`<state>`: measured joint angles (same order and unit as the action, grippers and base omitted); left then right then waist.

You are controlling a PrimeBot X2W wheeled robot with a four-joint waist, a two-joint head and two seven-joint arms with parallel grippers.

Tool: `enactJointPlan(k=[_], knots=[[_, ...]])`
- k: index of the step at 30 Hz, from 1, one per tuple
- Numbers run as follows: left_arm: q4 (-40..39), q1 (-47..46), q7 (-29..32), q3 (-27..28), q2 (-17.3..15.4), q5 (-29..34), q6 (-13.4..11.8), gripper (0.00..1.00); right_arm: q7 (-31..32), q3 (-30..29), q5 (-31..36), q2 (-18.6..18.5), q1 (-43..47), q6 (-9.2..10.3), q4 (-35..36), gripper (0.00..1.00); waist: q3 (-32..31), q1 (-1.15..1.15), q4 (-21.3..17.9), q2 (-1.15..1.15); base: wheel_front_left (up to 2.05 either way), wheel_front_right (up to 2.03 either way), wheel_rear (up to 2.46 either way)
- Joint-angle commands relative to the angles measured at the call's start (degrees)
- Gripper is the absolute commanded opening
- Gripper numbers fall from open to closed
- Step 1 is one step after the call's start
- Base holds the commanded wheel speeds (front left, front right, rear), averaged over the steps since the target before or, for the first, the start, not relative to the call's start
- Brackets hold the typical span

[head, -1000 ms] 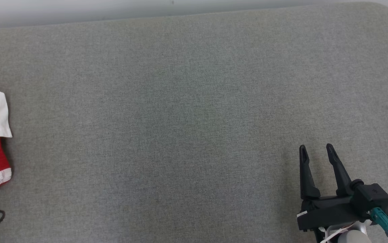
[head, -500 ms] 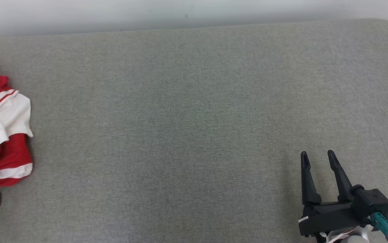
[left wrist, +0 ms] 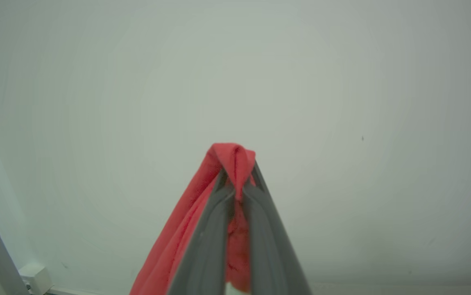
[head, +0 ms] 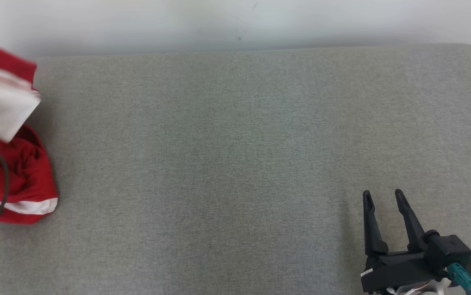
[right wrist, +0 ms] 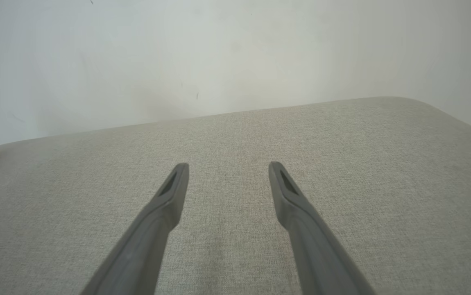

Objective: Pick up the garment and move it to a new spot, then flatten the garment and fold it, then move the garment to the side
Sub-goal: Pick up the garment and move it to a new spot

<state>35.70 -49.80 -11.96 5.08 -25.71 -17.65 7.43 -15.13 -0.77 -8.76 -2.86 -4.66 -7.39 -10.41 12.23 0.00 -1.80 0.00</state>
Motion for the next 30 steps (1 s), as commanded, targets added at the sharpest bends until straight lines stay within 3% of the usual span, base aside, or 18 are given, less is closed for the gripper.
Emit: enactJointPlan(k=[1, 13, 20, 30], knots=[[-3.03, -1.60, 1.16, -1.34, 0.96, -0.96, 0.05, 0.00, 0.01, 0.27, -0.54, -0.03, 0.54, -0.19, -0.19, 1.00, -0.15, 0.00, -0.69, 0.00, 0.00, 0.00, 0.00], [-20.06, -6.95, 8.01, -10.70, 8.18, -2.53, 0.00, 0.00, 0.01, 0.51, -2.45, -0.03, 1.22, -0.19, -1.15, 1.00, -1.79, 0.00, -7.13, 0.00, 0.00, 0.00, 0.00], [-24.35, -8.32, 11.04, -15.37, 11.87, -5.16, 0.00, 0.00, 0.01, 0.89, -3.61, -0.03, 1.24, -0.19, -1.69, 1.00, -2.37, 0.00, -11.05, 0.00, 0.00, 0.00, 0.00], [-23.91, -6.16, 13.18, -24.04, 15.98, -7.96, 0.01, 0.00, 0.01, 1.58, -4.79, -0.01, 1.46, -0.19, -2.12, 1.00, -1.90, 0.00, -16.16, 0.00, 0.00, 0.00, 0.00]])
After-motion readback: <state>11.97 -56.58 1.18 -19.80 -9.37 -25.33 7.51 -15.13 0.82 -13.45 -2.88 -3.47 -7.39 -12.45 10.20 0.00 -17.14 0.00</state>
